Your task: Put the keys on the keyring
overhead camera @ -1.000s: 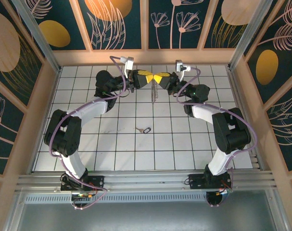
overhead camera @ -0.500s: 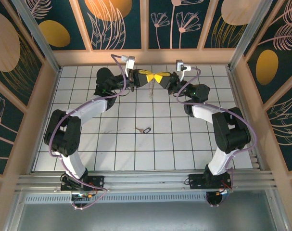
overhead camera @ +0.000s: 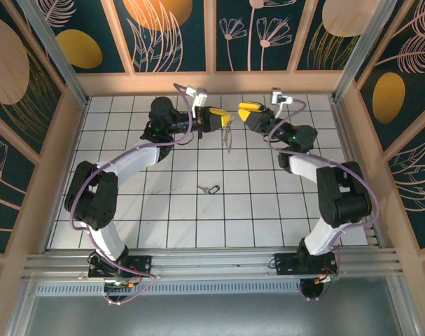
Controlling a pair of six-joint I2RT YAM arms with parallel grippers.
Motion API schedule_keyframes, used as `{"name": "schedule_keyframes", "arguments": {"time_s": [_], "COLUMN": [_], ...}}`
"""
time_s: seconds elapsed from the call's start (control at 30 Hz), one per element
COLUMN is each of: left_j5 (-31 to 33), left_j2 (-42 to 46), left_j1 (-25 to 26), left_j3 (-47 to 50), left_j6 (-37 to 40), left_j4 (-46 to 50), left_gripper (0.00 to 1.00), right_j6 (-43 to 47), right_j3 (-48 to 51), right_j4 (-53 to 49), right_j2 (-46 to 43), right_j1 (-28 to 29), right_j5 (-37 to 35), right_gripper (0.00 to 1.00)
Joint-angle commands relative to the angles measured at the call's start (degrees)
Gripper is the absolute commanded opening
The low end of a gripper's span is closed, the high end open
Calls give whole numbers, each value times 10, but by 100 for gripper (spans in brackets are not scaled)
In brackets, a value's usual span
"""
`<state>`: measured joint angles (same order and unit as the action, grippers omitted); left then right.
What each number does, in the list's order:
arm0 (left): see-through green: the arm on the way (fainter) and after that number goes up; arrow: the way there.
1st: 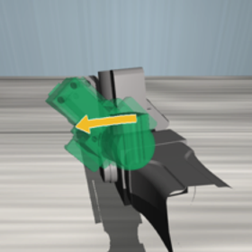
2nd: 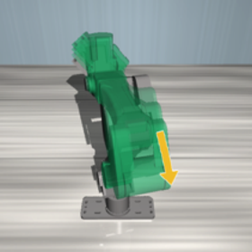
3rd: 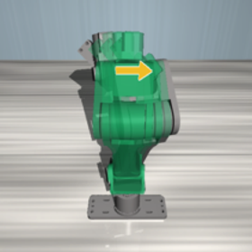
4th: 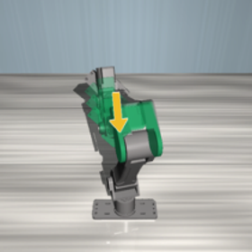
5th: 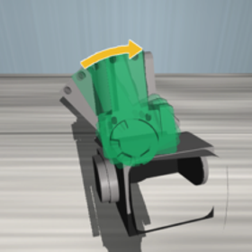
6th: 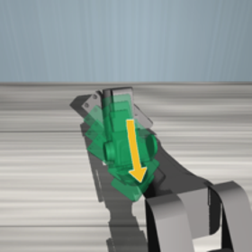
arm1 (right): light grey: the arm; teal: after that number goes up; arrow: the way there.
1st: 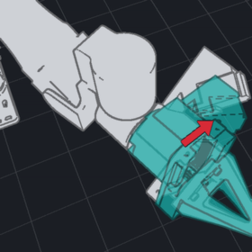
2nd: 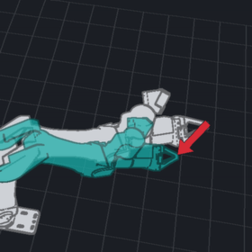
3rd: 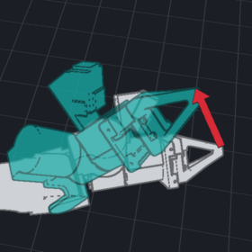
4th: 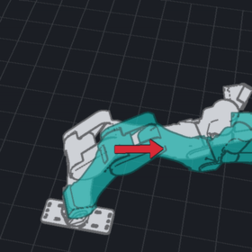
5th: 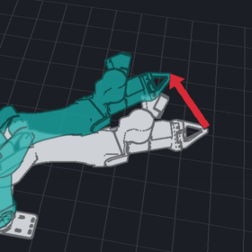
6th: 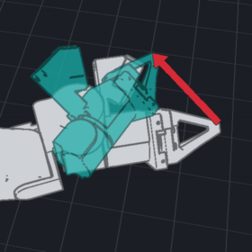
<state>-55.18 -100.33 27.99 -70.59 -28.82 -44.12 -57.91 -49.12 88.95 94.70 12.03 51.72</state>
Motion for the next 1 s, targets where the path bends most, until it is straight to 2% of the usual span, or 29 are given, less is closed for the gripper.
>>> {"name": "schedule_keyframes", "arguments": {"time_s": [0.0, 0.2, 0.33, 0.5, 0.57, 0.87, 0.97], "left_j5": [25, 56, 73, 61, 52, 29, 24], "left_j2": [52, 94, 124, 144, 150, 170, 168], "left_j1": [-1, 0, 5, 16, 21, 37, 42], "left_j3": [19, 57, 89, 99, 98, 93, 92], "left_j6": [51, 113, 174, 220, 231, 250, 247], "left_j4": [-41, -78, -111, -136, -138, -136, -144], "left_gripper": [0, 0, 0, 0, 0, 0, 0], "right_j6": [24, 145, 203, 215, 208, 189, 191], "right_j3": [43, 80, 94, 128, 143, 195, 204], "right_j4": [-60, -284, -374, -387, -388, -387, -385], "right_j2": [-70, -158, -179, -174, -167, -144, -145], "right_j1": [-42, -70, -67, -67, -67, -58, -53], "right_j5": [-29, -69, -82, -95, -112, -214, -220], "right_gripper": [56, 62, 68, 83, 99, 99, 99]}}
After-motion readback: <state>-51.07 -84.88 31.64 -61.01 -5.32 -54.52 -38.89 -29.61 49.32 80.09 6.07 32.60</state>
